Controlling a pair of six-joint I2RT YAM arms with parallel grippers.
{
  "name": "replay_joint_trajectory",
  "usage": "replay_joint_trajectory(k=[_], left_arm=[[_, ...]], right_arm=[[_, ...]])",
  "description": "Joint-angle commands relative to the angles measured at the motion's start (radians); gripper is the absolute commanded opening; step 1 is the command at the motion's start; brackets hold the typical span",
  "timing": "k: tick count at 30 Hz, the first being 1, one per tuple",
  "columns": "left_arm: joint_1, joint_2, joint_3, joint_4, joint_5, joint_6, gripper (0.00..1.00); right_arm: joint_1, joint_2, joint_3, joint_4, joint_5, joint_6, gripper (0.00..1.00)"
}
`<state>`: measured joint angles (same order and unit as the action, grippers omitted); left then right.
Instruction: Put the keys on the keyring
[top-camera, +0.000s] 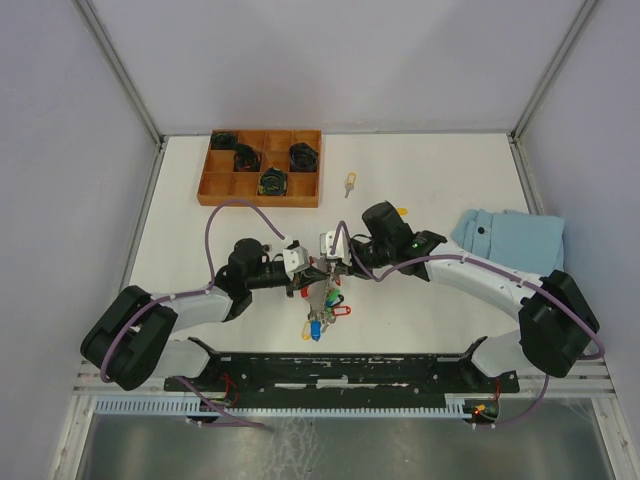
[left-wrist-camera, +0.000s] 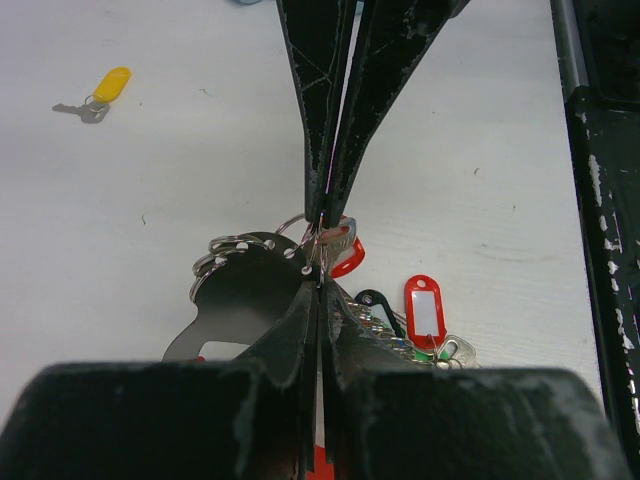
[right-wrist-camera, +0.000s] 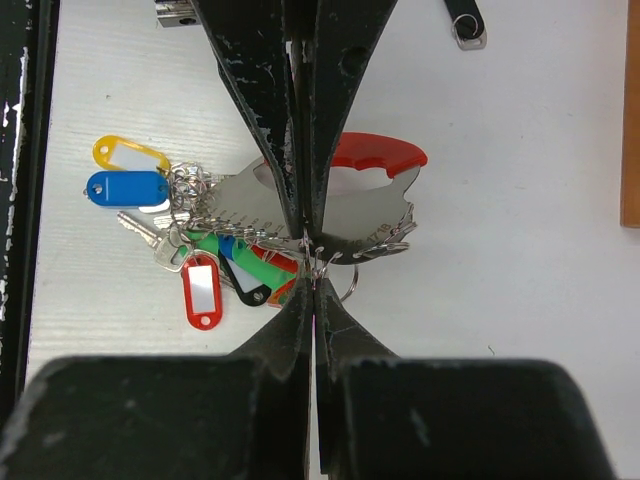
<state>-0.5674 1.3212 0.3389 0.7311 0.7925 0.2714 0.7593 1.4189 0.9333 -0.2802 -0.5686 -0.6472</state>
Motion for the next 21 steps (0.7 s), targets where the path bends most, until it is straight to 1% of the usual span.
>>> replay_joint_trajectory(k=[1, 12, 21], left_arm=[[-0.004, -0.004, 0.02, 0.06, 0.024, -0.009, 0.03], [-0.003, -0.004, 0.02, 0.063, 0.021, -0.011, 0.03], [-0.003, -0.004, 0.019, 0.063, 0.019, -0.009, 0.03]], right_arm=[[0.001, -0.01, 0.004, 0.053, -0.031, 0.015, 0.01], [0.0, -0.005, 0.011, 0.028, -0.045, 0.01, 0.01], [0.0, -0.019, 0.003, 0.006, -0.007, -0.003, 0.01]])
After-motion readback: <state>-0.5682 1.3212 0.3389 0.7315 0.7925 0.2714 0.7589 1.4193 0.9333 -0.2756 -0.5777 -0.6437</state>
